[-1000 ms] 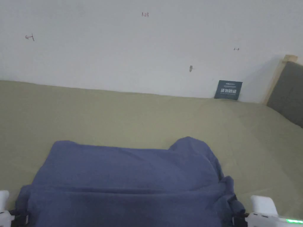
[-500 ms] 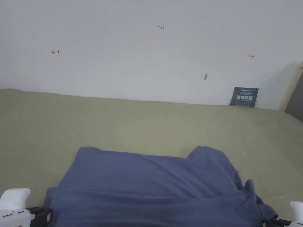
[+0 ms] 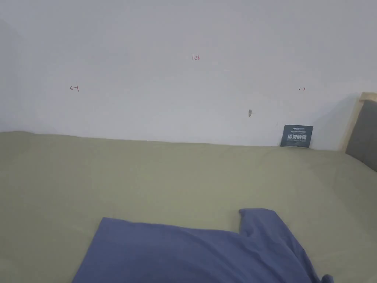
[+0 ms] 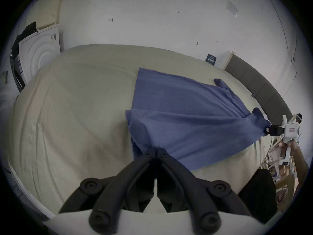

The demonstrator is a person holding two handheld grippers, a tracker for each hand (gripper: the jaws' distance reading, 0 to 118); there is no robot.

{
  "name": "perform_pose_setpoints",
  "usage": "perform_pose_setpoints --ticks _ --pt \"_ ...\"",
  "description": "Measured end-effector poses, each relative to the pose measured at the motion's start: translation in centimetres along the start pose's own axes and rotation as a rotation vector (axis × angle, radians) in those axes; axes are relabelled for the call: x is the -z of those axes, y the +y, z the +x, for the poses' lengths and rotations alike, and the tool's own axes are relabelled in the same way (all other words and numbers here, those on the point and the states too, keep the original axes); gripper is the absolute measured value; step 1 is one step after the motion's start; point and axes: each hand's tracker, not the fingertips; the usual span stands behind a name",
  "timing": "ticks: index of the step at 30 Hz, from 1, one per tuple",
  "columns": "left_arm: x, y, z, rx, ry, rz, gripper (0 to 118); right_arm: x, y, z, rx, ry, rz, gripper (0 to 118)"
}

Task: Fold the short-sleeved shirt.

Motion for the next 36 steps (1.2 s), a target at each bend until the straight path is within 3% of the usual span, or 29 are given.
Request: perform_pose_setpoints --ticks 9,10,12,13,14,18,19,20,21,22,24,27,32,35,36 --pt "2.1 -1.0 -1.2 -0.059 0.001 -0.075 5 2.5 -0.5 0.5 0.062 -0.014 -0.045 15" --pt "1.9 -0.7 -1.4 -0.076 0.011 -0.074 22 2.4 -0.1 0.6 0.081 -0.026 -0.06 27" --pt "1.2 -0.2 -2.2 -0.133 0.046 -0.034 75 1.5 0.3 0.8 0.091 -0.057 -0.028 65" --pt "0.4 0.1 -2.4 -0.157 0.041 -0.018 90 0.8 0.7 1.0 0.092 -0.058 -0.008 88" --pt "-0.5 0.6 -2.5 -0.175 0.022 0.014 90 0.0 1.3 0.9 0.085 -0.059 0.025 92" --pt "-2.3 3.8 -1.1 -0.152 0.077 0.082 84 -2.2 4.9 -0.4 0.028 -0.123 0.114 88" --pt "-2.4 4.8 -0.7 -0.136 0.078 0.095 66 -2.3 5.8 -1.0 0.014 -0.106 0.114 76" --pt "-2.2 5.7 -0.4 -0.117 0.07 0.108 40 -2.2 6.8 -1.3 -0.003 -0.095 0.116 55" --pt "-1.7 6.8 0.6 -0.103 0.063 0.111 11 -1.9 7.7 -1.8 -0.021 -0.088 0.124 22" --pt "-1.1 7.8 1.1 -0.084 0.061 0.109 2 -1.4 8.4 -2.4 -0.033 -0.092 0.125 7" --pt "0.5 9.6 1.8 -0.063 0.059 0.109 0 -0.3 9.7 -3.2 -0.053 -0.126 0.131 7" --pt "4.0 13.4 2.5 -0.036 -0.009 0.072 0 1.0 11.1 -4.1 -0.052 -0.068 0.142 6" --pt "12.7 20.8 2.4 0.03 0.069 -0.025 1 3.0 11.9 -4.7 -0.085 -0.059 0.131 6" --pt "18.9 23.7 1.6 0.045 0.072 -0.083 41 3.7 11.9 -4.1 -0.079 -0.044 0.116 6" --pt "20.5 24.3 1.5 0.04 0.106 -0.129 41 3.8 11.8 -3.8 -0.078 -0.044 0.116 6"
